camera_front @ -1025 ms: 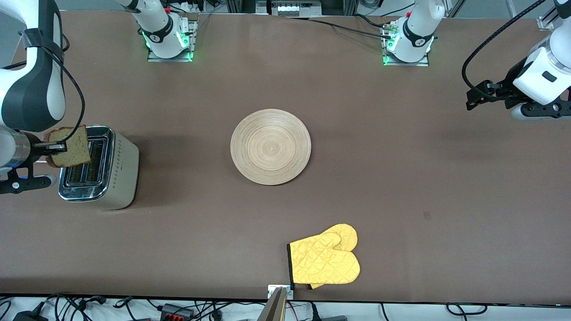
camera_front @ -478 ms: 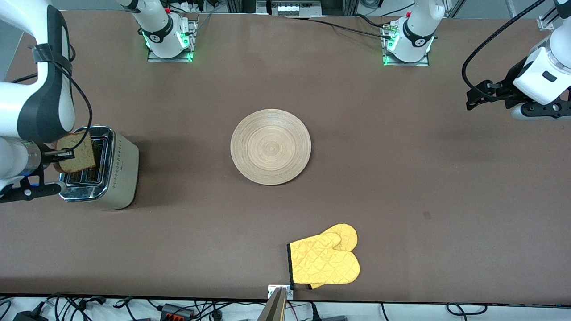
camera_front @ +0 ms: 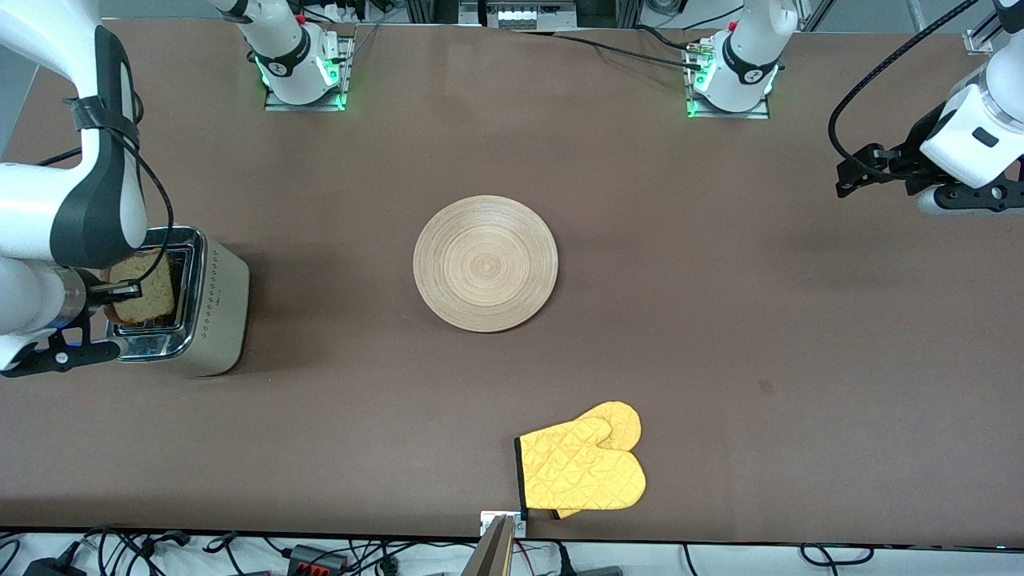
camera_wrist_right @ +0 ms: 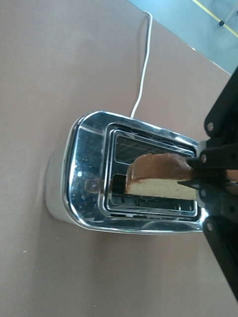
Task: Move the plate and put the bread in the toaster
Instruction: 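Lower the bread into the toaster slot with the right gripper, then open the right gripper and release the bread in the slot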
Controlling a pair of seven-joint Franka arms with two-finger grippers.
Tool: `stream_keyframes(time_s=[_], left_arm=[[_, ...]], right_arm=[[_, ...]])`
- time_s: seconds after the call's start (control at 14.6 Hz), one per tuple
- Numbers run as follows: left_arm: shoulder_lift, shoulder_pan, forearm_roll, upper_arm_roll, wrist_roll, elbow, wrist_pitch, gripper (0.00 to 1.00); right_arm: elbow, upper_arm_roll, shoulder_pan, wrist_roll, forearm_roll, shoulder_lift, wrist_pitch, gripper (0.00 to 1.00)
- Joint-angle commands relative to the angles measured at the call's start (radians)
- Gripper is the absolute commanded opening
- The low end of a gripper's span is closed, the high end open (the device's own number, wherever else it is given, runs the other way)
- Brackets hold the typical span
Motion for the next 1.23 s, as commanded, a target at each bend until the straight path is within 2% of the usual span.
stream_keyframes(time_s=[0.0,0.14,0.2,0.27,0.34,0.61,0.82,0.96,1.16], left_arm=[[0.01,-0.007,0.02,0.001,0.016,0.029,-0.018,1.0],[0.01,-0.007,0.02,0.001,0.016,0.029,-0.018,1.0],[0.01,-0.007,0.02,0.001,0.016,0.029,-0.018,1.0],[0.01,-0.007,0.02,0.001,0.016,0.029,-0.018,1.0],[0.01,-0.007,0.02,0.001,0.016,0.029,-0.018,1.0],[0.01,-0.007,0.02,0.001,0.016,0.029,-0.022,1.0],[0.008,-0.007,0.02,0.001,0.016,0.029,-0.022,1.0],[0.01,-0.007,0.02,0.001,0.016,0.029,-0.022,1.0],[0.01,-0.007,0.02,0.001,0.016,0.029,-0.02,1.0]], right_arm=[[-0.012,0.0,0.005,0.008,-0.002,-0.001,0.016,0.0],[-0.012,0.0,0.004,0.009,-0.002,-0.001,0.015,0.0],[-0.012,0.0,0.004,0.008,0.0,-0.001,0.013,0.13],[-0.012,0.001,0.002,0.005,0.003,-0.001,0.01,0.5],[-0.013,0.001,0.004,0.008,0.014,-0.001,0.007,0.97],[-0.013,-0.003,-0.002,0.001,0.092,-0.021,-0.022,1.0],[-0.006,-0.008,-0.033,0.008,0.168,-0.096,-0.151,1.0],[-0.006,-0.01,-0.054,0.014,0.221,-0.152,-0.16,1.0],[0.025,-0.004,-0.033,0.049,0.204,-0.174,-0.244,1.0]])
